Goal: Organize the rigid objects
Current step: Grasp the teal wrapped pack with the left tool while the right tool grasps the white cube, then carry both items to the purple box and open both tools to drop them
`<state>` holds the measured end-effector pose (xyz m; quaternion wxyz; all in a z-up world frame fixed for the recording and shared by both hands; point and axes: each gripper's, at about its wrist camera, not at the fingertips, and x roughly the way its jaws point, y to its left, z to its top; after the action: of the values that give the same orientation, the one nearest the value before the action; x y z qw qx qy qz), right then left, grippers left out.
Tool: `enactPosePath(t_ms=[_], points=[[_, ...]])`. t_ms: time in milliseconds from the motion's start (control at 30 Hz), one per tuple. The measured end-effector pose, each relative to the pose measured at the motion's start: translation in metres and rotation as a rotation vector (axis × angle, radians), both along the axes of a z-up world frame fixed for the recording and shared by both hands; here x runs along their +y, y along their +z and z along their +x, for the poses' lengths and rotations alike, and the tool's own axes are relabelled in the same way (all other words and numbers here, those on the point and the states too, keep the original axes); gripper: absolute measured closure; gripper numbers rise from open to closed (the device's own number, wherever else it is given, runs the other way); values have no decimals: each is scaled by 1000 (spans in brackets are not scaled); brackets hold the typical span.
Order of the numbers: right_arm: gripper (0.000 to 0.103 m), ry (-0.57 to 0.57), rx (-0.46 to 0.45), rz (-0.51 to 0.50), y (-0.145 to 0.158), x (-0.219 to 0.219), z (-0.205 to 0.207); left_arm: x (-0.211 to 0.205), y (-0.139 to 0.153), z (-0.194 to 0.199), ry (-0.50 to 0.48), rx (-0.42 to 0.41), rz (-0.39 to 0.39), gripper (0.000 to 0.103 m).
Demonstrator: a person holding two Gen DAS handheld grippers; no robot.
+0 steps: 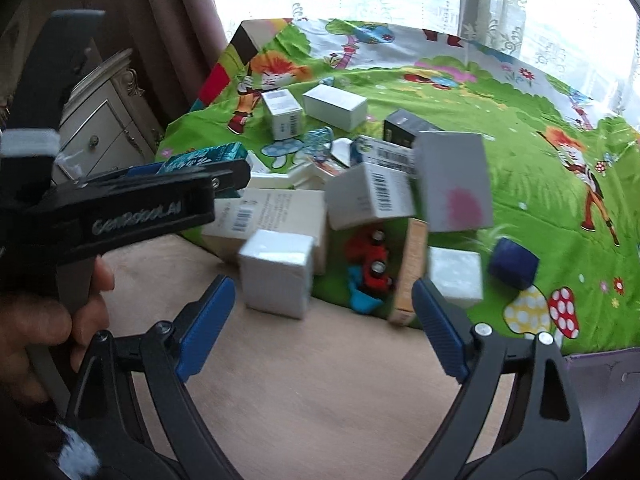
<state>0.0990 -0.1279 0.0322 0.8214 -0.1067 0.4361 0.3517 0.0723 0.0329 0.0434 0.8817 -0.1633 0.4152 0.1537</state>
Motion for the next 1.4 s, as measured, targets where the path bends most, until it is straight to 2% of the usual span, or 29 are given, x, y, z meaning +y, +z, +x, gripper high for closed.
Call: enactPosePath(t_ms=[200, 267, 367, 400, 633, 800, 1033, 1400], points=[[12, 21, 7, -32, -4, 24, 1, 12, 2, -12, 37, -17, -5, 26], [19, 18, 16, -47, -8, 31, 4, 12, 2, -14, 37, -19, -4, 26], [42, 31, 47, -66, -16, 36, 8, 11, 2, -16, 34, -21, -3, 26], [58, 34, 53, -68, -17, 37, 7, 11, 2, -16, 33, -21, -2, 26], [58, 6, 15, -4, -5, 14, -2, -5, 9, -17, 1, -30, 14, 26], [58, -77, -29, 43, 9, -27, -7, -34, 17, -14, -70, -45, 23, 26], [57, -246, -43, 57, 15, -112, -3, -102, 21, -1, -269, -60, 13, 26], [57, -518, -46, 38, 7, -245, -3, -234, 15, 24, -607, -16, -2, 26]])
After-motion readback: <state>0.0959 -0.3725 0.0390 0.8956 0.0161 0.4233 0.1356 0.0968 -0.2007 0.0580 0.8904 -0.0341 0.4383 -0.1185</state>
